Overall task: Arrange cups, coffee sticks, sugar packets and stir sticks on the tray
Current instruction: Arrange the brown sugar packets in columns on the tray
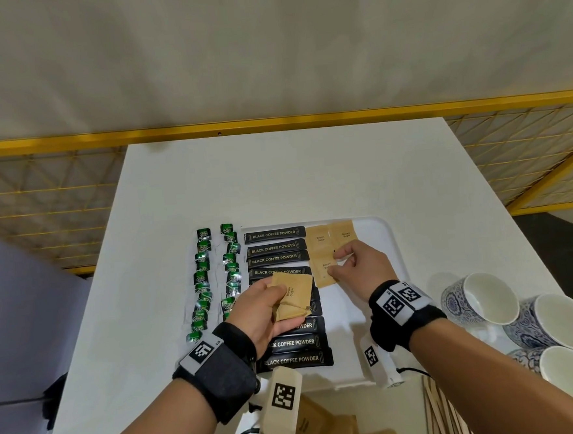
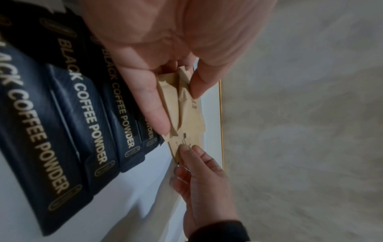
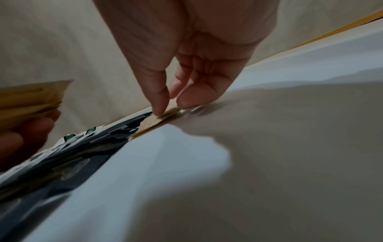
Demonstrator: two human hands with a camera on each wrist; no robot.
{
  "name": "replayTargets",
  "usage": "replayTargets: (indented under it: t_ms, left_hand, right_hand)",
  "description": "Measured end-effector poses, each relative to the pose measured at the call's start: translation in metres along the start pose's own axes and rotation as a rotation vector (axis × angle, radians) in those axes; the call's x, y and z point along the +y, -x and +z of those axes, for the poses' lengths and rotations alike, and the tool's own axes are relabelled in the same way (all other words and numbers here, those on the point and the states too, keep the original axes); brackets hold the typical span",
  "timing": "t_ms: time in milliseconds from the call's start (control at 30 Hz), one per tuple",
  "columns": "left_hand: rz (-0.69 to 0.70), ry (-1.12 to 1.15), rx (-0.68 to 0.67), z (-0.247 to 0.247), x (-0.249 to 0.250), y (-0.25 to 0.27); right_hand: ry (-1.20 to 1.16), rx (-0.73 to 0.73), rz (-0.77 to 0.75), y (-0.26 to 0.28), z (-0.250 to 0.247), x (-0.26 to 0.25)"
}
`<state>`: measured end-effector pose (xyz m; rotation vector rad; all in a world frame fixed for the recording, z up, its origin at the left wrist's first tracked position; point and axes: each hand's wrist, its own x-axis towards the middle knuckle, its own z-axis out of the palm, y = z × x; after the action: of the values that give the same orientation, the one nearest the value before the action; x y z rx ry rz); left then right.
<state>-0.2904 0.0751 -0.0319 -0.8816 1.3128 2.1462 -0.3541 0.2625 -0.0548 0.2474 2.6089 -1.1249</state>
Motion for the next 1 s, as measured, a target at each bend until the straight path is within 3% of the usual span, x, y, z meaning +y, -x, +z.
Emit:
replayTargets:
  t_ms: [400, 567, 733, 1000]
  left_hand:
    - [0.019, 0.007, -0.007, -0.003, -0.001, -0.001]
    - [0.019, -0.001, 0.019, -0.007, 0.000, -0.003]
    - [0.029, 0.011, 0.045, -0.008, 0.002, -0.003]
    - [0.026, 0.024, 0.069, -0.014, 0.005, -0.003]
  right_hand:
    - [0.029, -0.001, 0.008, 0.003, 0.001, -0.003]
    - [0.048, -0.015, -0.176, 0.004, 0.002, -0.012]
    - [0.326, -0.122, -0.387, -0.007, 0.012, -0.037]
    - [0.481, -0.135, -0.341, -0.016, 0.016, -0.044]
